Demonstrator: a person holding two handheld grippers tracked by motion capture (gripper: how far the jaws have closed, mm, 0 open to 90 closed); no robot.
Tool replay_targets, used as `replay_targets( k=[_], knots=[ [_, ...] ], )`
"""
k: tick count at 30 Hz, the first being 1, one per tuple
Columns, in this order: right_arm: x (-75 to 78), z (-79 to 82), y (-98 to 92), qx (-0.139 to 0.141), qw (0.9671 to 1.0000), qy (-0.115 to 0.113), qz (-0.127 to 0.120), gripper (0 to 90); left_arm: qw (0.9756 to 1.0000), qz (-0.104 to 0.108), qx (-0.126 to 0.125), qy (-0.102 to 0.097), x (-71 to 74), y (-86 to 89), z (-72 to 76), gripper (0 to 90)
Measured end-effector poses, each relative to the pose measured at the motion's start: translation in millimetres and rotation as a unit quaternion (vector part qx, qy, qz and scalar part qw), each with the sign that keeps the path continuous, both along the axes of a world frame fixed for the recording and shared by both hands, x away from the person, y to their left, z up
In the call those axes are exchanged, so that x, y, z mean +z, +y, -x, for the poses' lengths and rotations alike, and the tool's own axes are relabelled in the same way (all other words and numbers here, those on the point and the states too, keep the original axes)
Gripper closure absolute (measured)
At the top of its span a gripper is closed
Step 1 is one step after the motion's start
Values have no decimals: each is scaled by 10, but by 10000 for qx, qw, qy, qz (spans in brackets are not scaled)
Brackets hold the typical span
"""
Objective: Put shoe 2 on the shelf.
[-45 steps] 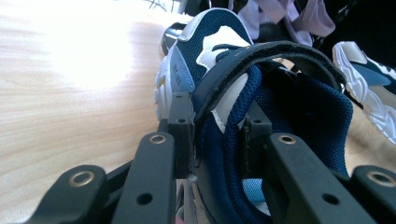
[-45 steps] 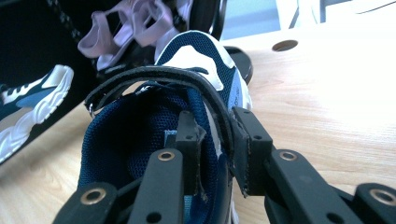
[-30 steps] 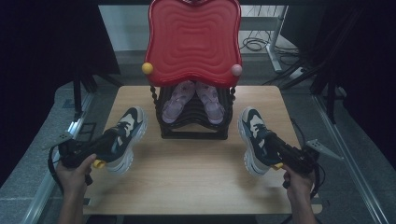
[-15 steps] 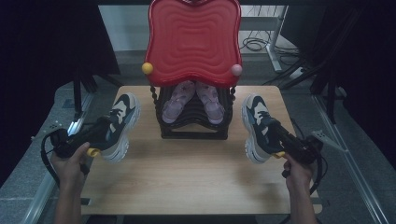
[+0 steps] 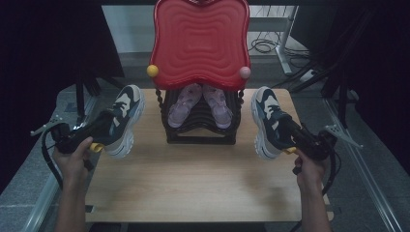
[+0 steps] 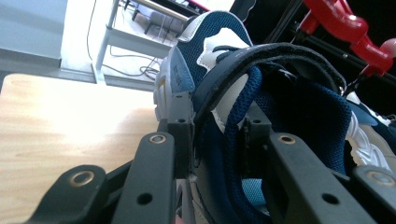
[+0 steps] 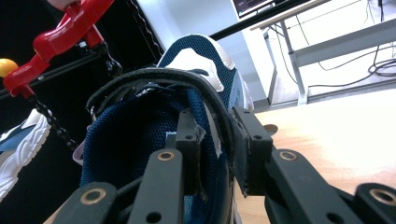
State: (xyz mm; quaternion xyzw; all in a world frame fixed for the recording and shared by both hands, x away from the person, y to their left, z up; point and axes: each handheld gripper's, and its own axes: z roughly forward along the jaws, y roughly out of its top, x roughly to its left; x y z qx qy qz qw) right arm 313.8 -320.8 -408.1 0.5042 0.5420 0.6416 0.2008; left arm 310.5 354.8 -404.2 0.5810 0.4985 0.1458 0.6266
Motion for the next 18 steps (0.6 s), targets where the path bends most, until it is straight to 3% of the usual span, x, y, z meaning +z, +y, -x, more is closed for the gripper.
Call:
replay_targets(
  k=[10,18],
  knots=[
    [198,-110,16,-71,9999,-106,23,743,9998,-54,86,-149,212,-41,-129,718],
    [401,-208,55,-132,9995,-278,-28,743,9993,192,54,-313,400,-77,-238,718]
  ],
)
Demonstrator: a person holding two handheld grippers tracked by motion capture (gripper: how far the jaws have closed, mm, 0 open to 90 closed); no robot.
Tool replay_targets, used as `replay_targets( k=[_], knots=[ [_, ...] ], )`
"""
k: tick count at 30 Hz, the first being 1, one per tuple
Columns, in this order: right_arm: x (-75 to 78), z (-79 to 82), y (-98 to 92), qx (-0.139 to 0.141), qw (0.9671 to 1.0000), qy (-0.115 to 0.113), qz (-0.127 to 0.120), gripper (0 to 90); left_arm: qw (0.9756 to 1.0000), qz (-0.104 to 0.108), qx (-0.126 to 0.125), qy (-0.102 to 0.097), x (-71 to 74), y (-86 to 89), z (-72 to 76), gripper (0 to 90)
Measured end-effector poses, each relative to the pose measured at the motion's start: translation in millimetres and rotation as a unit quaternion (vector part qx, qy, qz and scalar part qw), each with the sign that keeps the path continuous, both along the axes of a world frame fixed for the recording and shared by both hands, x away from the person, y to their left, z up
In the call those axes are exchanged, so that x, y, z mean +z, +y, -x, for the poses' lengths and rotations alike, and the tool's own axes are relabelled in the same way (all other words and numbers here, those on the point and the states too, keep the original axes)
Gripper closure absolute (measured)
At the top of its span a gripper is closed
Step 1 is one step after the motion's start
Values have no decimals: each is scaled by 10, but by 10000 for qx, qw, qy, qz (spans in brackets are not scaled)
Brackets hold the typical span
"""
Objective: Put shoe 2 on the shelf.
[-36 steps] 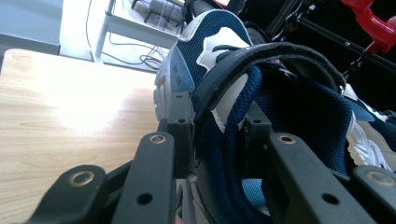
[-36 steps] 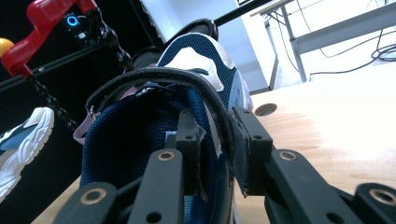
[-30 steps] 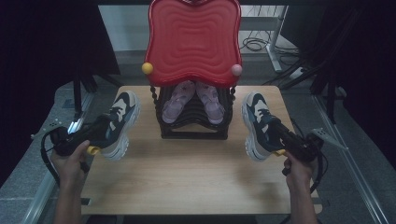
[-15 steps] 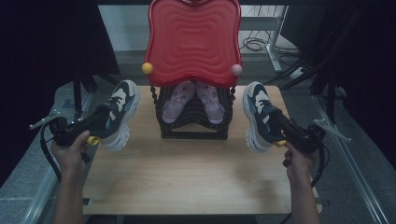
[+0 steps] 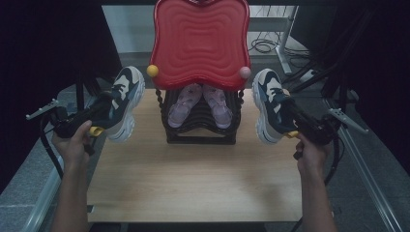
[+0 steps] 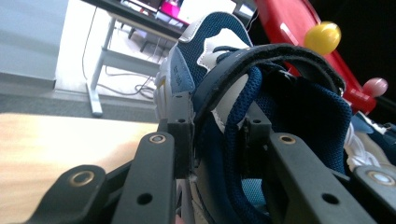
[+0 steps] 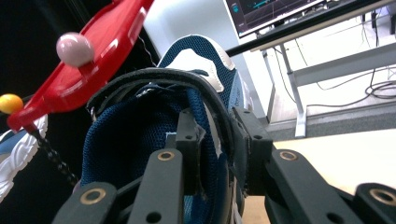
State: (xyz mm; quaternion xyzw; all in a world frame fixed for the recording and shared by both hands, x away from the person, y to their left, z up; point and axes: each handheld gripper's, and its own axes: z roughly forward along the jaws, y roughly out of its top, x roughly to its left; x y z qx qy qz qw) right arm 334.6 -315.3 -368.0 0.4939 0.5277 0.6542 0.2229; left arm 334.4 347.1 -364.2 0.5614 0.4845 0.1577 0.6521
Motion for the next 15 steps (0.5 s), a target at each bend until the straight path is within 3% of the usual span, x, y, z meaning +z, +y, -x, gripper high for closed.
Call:
replay_targets(
  k=[6,15],
  knots=[
    [160,-79,34,-25,10000,-81,5,742,10000,-33,-5,-44,128,-45,-95,718],
    [257,-130,31,-53,9998,-158,-60,741,9999,-6,25,-99,254,-31,-168,717]
  ],
)
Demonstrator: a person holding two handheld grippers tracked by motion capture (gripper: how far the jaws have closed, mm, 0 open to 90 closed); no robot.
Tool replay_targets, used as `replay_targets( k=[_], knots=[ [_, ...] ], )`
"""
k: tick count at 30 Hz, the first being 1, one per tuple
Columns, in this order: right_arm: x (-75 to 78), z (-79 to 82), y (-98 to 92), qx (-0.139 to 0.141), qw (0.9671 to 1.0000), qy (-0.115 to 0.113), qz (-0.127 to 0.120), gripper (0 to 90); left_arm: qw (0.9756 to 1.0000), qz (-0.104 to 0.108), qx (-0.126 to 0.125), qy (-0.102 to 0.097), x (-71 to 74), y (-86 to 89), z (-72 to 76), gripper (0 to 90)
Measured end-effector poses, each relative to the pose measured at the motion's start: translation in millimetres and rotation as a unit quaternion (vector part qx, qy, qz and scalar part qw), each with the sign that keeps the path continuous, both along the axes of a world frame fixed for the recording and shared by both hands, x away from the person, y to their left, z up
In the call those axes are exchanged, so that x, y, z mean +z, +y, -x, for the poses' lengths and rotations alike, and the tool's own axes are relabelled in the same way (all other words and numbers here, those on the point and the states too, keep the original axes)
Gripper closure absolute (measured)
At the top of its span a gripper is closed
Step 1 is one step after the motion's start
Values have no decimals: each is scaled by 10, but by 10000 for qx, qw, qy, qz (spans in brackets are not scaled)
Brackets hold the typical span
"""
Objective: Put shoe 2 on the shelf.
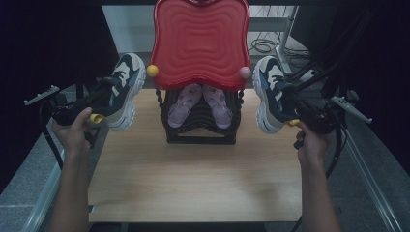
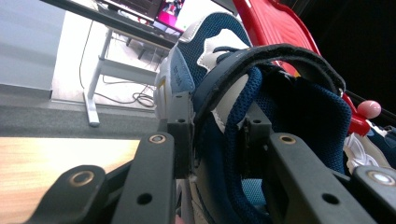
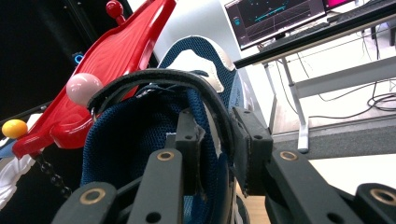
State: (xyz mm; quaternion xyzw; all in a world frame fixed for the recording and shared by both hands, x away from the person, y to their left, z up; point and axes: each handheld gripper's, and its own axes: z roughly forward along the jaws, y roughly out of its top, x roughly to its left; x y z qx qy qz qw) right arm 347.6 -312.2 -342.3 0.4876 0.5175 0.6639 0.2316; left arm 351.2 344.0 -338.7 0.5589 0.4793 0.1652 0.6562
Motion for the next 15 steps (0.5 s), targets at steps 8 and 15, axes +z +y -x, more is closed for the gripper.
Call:
replay_targets(
  k=[8,15],
  knots=[
    [80,-53,-9,-41,10000,-4,-59,739,9999,146,26,-54,50,9,-62,717],
    [134,-72,-15,-76,9999,-33,-66,738,9999,115,78,-80,81,-1,-97,717]
  ],
)
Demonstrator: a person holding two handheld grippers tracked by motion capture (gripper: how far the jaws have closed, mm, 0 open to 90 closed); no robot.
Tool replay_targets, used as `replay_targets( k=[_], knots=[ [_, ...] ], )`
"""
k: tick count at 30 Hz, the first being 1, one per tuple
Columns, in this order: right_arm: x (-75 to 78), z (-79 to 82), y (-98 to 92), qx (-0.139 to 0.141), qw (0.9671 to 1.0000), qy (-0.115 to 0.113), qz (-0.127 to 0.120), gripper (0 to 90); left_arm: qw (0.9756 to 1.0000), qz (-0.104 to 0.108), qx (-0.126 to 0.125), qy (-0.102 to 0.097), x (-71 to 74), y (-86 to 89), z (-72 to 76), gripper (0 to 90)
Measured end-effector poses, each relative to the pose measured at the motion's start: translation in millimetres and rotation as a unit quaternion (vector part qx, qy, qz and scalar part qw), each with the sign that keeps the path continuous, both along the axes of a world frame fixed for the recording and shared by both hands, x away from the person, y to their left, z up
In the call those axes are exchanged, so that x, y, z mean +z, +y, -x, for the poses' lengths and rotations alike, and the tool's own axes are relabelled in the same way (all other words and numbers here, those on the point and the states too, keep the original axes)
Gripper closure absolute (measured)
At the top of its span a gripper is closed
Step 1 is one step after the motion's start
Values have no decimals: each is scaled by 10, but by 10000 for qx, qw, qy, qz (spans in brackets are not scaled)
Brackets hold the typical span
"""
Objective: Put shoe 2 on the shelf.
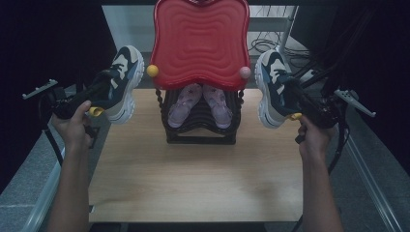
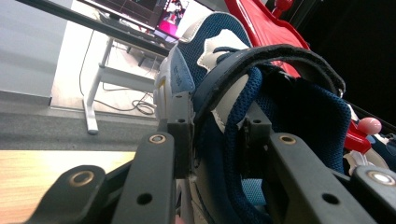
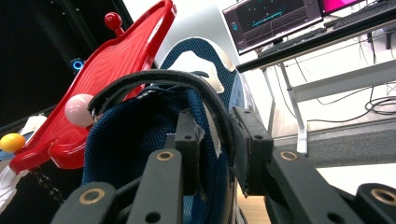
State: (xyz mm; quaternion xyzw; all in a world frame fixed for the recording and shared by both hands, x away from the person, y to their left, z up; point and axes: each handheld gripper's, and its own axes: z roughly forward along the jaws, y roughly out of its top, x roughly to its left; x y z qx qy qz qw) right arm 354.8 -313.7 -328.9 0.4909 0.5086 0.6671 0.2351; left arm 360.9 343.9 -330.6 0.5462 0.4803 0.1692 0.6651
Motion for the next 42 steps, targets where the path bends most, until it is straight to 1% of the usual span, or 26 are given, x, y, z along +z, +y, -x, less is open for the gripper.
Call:
replay_targets(
  k=[4,5,8,12,16,18,19,21,22,23,26,27,28,29,30,31,32,33,35,36,37,40,41,42],
  knots=[
    [15,-8,-1,0,10000,-13,20,737,10000,19,21,-20,29,-5,-16,717],
    [25,-8,2,-4,10000,10,-10,736,10000,35,37,-25,40,-9,-20,717],
    [55,-17,-2,-16,10000,-19,21,735,9999,50,75,-85,77,-11,-26,717],
    [134,-22,6,-4,10000,-73,-6,735,9997,85,100,-187,149,-36,-41,717],
    [186,-28,19,-17,10000,-94,26,736,9997,90,91,-202,201,-57,-65,717],
    [254,-44,29,-15,9999,-109,60,735,9997,56,90,-228,263,-80,-86,716],
    [254,-44,29,-15,9999,-109,60,735,9997,56,90,-228,263,-80,-86,716],
    [310,-47,38,-37,9999,-125,58,735,9997,55,85,-241,303,-91,-105,716],
    [371,-53,51,-29,9998,-162,105,736,9996,56,85,-246,350,-101,-125,716],
    [371,-53,51,-29,9998,-162,105,736,9996,56,85,-246,350,-101,-125,716],
    [483,-61,87,-47,9997,-190,141,735,9997,70,83,-239,429,-119,-168,716],
    [566,-74,111,-26,9996,-237,150,735,9997,78,85,-237,459,-128,-184,716],
    [612,-81,125,-2,9995,-265,156,735,9996,64,90,-242,524,-150,-215,716],
    [612,-81,125,-2,9995,-265,156,735,9996,64,90,-242,524,-150,-215,716],
    [710,-94,163,24,9994,-301,192,736,9996,57,90,-247,559,-164,-230,716],
    [710,-94,163,24,9994,-301,192,736,9996,51,94,-257,596,-182,-243,716],
    [809,-111,210,60,9991,-333,247,735,9995,23,83,-294,668,-220,-264,716],
    [809,-111,210,60,9991,-333,247,735,9995,23,83,-294,668,-220,-264,716],
    [899,-134,257,95,9989,-357,302,735,9995,16,57,-323,736,-263,-285,716],
    [977,-161,303,168,9988,-358,280,735,9995,-5,34,-319,766,-280,-295,716],
    [977,-161,303,168,9988,-358,280,735,9995,37,19,-315,790,-300,-308,716],
    [1075,-201,370,282,9986,-368,244,736,9995,122,-67,-269,860,-357,-355,716],
    [1137,-221,427,310,9984,-370,296,736,9996,101,-79,-257,915,-401,-382,716],
    [1166,-228,453,333,9982,-355,338,736,9996,101,-79,-257,915,-401,-382,716]
  ],
)
